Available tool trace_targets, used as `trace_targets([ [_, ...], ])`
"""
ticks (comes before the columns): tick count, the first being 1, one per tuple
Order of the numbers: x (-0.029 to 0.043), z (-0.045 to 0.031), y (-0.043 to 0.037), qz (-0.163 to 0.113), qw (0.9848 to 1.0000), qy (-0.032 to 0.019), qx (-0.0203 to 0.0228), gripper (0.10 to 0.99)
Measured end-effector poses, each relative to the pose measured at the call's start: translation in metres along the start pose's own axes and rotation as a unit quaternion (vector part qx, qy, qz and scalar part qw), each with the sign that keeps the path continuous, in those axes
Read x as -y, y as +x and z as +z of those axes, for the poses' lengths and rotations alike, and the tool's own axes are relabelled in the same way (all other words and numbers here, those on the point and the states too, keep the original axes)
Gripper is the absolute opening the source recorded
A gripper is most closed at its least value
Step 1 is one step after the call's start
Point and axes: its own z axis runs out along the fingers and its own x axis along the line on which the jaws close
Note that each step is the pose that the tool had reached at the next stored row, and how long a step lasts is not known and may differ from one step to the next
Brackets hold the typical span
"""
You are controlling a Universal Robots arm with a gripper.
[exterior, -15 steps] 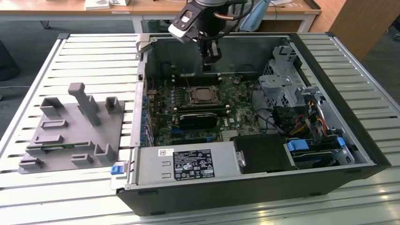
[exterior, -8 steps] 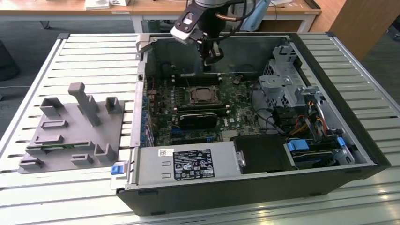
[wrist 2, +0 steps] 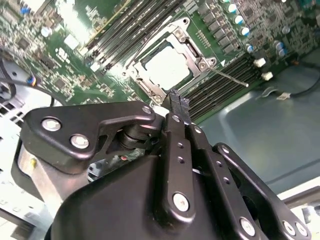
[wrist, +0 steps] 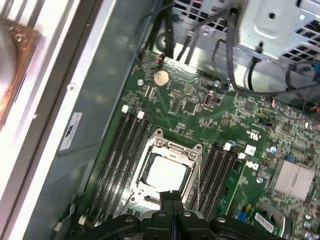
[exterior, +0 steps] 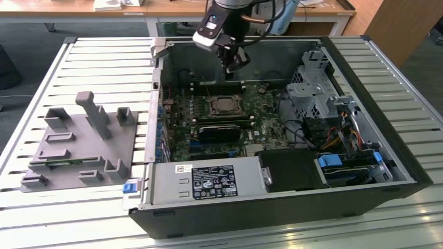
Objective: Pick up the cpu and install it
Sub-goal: 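Install the first cpu locking lever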
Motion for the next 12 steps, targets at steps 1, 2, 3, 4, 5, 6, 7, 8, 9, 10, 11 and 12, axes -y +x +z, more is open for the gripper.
trace_targets([
  [1, 0.0, 0.0, 0.0, -0.009, 1.0, -0.0001, -0.0002, 0.106],
  [2, 0.0, 0.0001, 0.0, -0.018, 0.9998, -0.0003, -0.0004, 0.106],
  [3, 0.0, 0.0002, 0.0, -0.027, 0.9996, -0.0004, -0.0005, 0.106],
  [4, 0.0, 0.0002, 0.0, -0.036, 0.9994, -0.0005, -0.0007, 0.106],
  [5, 0.0, 0.0003, 0.0, -0.043, 0.9991, -0.0006, -0.0009, 0.106],
  [6, 0.0, 0.0003, 0.0, -0.05, 0.9987, -0.0008, -0.001, 0.106],
  [7, 0.0, 0.0003, 0.0, -0.057, 0.9984, -0.0009, -0.0012, 0.106],
  [8, 0.0, 0.0003, 0.0, -0.064, 0.9979, -0.001, -0.0013, 0.106],
  [9, 0.0, 0.0003, 0.0, -0.071, 0.9975, -0.0011, -0.0015, 0.106],
  [10, 0.0, 0.0003, 0.0, -0.078, 0.997, -0.0012, -0.0016, 0.106],
  [11, 0.0, 0.0003, 0.0, -0.085, 0.9964, -0.0013, -0.0018, 0.106],
  [12, 0.0, 0.0003, 0.0, -0.092, 0.9957, -0.0014, -0.0019, 0.106],
])
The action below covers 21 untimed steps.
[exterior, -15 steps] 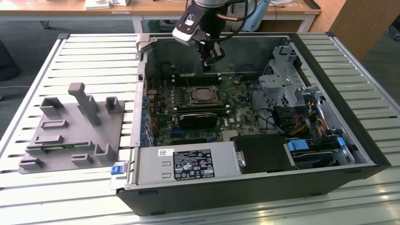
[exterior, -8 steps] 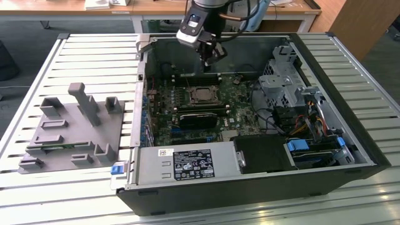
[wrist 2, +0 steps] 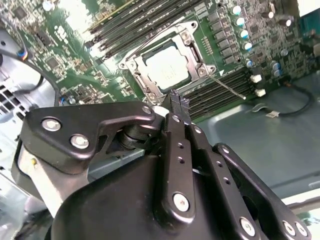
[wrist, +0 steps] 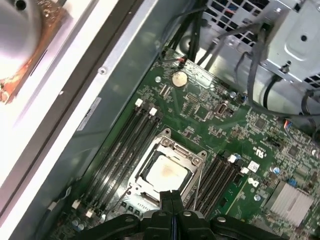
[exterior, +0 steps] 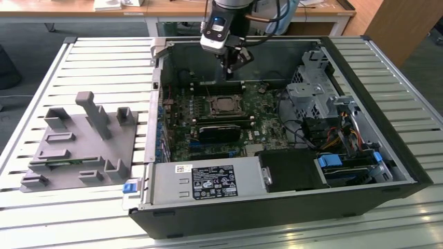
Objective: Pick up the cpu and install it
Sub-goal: 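Install the first cpu locking lever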
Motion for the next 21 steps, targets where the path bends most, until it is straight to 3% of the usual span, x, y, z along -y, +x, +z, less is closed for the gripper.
trace_targets([
  [10, 0.0, 0.0, -0.0001, -0.06, 0.9982, -0.0009, -0.0012, 0.106],
  [16, 0.0, 0.0001, -0.0001, -0.095, 0.9955, -0.0015, -0.002, 0.106],
  [21, 0.0, 0.0001, -0.0001, -0.124, 0.9922, -0.002, -0.0026, 0.106],
])
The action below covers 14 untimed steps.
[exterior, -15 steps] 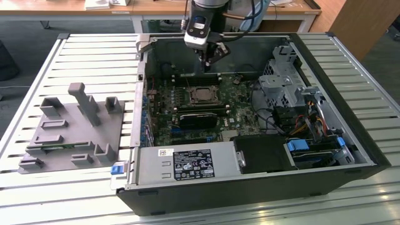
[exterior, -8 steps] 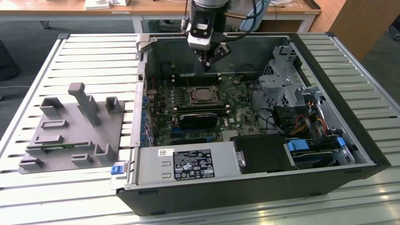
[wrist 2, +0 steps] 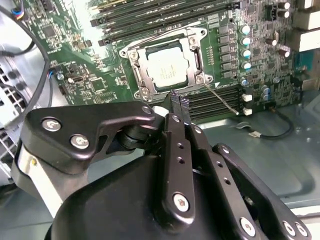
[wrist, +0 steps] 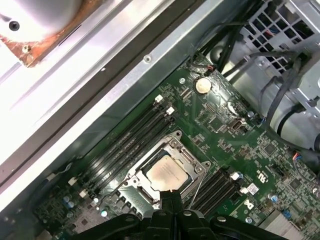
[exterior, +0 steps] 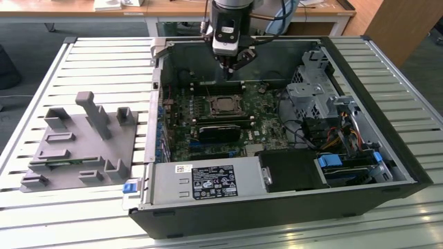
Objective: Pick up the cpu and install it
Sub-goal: 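Install the first cpu locking lever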
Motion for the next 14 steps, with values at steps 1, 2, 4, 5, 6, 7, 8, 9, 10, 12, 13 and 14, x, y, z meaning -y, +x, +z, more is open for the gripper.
trace_targets([
  [1, 0.0, 0.0, 0.0, -0.006, 1.0, -0.0001, -0.0001, 0.106],
  [2, 0.0, 0.0, 0.0, -0.012, 0.9999, -0.0002, -0.0003, 0.106],
  [4, 0.0, 0.0, 0.0, -0.024, 0.9997, -0.0004, -0.0005, 0.106],
  [5, 0.0, 0.0, 0.0, -0.03, 0.9995, -0.0005, -0.0006, 0.106],
  [6, 0.0, 0.0, 0.0, -0.036, 0.9994, -0.0005, -0.0008, 0.106],
  [7, 0.0, 0.0, 0.0, -0.041, 0.9992, -0.0007, -0.0009, 0.106],
  [8, 0.0, 0.0, 0.0, -0.047, 0.9989, -0.0007, -0.001, 0.106],
  [9, 0.0, 0.0, 0.0, -0.052, 0.9986, -0.0008, -0.0011, 0.106],
  [10, 0.0, 0.0, 0.0, -0.057, 0.9984, -0.0009, -0.0012, 0.106],
  [12, 0.0, 0.0, 0.0, -0.069, 0.9976, -0.0011, -0.0014, 0.106],
  [13, 0.0, 0.0001, 0.0, -0.075, 0.9972, -0.0012, -0.0016, 0.106],
  [14, 0.0, 0.0002, 0.0, -0.084, 0.9965, -0.0014, -0.0018, 0.106],
])
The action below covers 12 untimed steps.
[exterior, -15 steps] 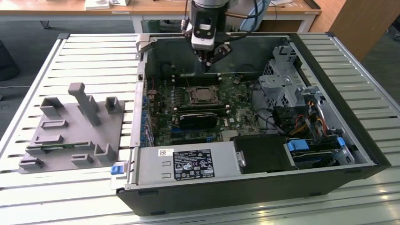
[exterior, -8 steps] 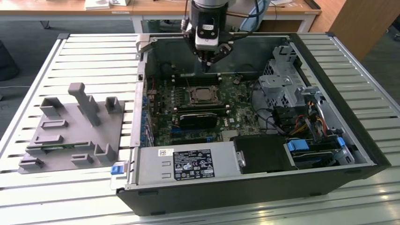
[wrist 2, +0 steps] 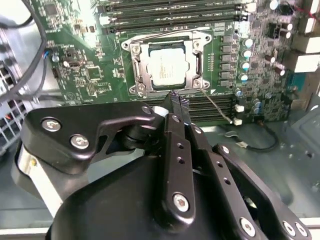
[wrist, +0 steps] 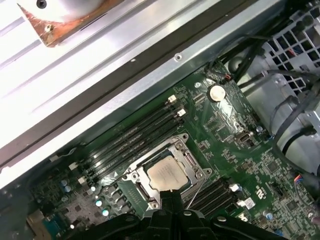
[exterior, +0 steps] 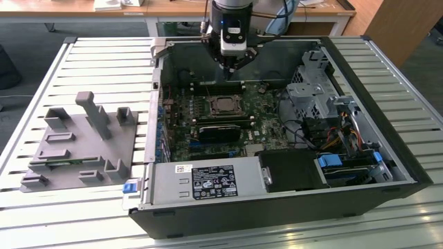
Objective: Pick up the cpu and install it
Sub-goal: 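Install the first cpu locking lever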
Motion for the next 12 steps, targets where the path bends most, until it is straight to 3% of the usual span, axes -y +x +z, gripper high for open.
trace_targets([
  [6, 0.0, 0.0011, 0.0, -0.055, 0.9985, -0.0008, -0.0011, 0.106],
  [12, 0.0, 0.0023, 0.0, -0.109, 0.9941, -0.0016, -0.0023, 0.106],
])
